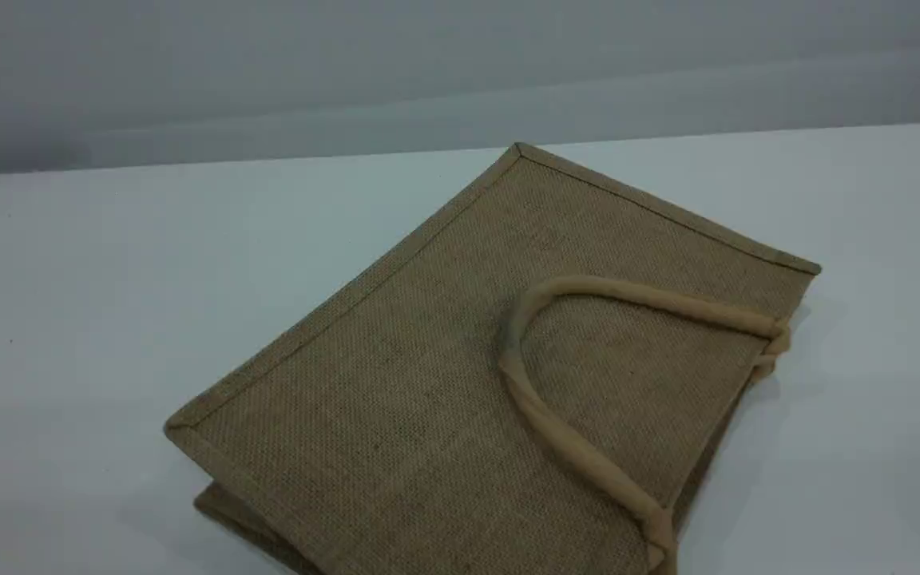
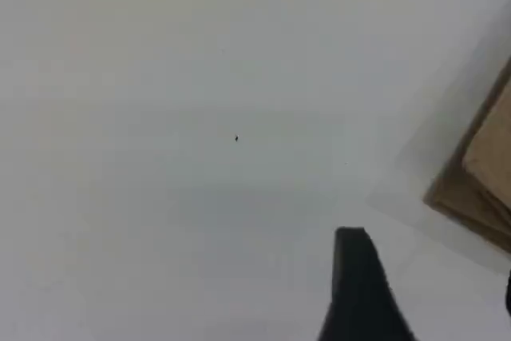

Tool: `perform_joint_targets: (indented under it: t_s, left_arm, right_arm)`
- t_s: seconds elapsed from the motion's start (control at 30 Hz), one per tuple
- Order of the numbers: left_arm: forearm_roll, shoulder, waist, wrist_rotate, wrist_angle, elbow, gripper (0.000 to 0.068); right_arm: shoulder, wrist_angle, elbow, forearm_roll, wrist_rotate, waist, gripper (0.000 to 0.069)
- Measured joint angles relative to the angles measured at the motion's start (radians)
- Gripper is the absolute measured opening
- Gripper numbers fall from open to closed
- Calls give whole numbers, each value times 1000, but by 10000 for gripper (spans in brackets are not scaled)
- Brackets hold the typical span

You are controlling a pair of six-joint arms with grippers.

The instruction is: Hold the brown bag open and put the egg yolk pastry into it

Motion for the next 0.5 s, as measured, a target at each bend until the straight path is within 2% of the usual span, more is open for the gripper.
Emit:
perform_joint_targets:
  t_s: [0.5]
  left_arm:
    - [1,-1,0,-3,-1,-2,385]
  right_arm:
    - [0,0,0,-1,0,0,388]
